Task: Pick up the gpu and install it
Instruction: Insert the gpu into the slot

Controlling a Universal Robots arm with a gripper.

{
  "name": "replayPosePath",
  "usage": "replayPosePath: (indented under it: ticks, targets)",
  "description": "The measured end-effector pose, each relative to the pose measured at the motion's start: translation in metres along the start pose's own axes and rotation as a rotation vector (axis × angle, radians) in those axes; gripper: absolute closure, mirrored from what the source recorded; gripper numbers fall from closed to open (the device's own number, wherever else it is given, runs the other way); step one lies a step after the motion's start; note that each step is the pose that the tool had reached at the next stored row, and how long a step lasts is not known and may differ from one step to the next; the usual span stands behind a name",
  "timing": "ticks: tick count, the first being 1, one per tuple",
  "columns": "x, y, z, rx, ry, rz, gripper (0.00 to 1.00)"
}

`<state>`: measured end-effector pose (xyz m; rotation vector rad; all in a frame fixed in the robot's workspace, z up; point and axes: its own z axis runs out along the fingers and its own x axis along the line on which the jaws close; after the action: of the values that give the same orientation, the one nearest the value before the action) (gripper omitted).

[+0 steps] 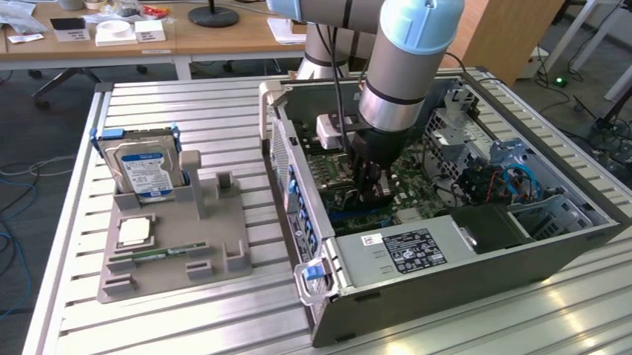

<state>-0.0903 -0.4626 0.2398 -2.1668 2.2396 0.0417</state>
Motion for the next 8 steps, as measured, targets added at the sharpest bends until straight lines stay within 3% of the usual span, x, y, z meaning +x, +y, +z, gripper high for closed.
replayPosePath:
  ticks: [8]
  targets:
    - [-0.0002,0.0002,0.0010,0.0008,-0.0021,0.000,0.73]
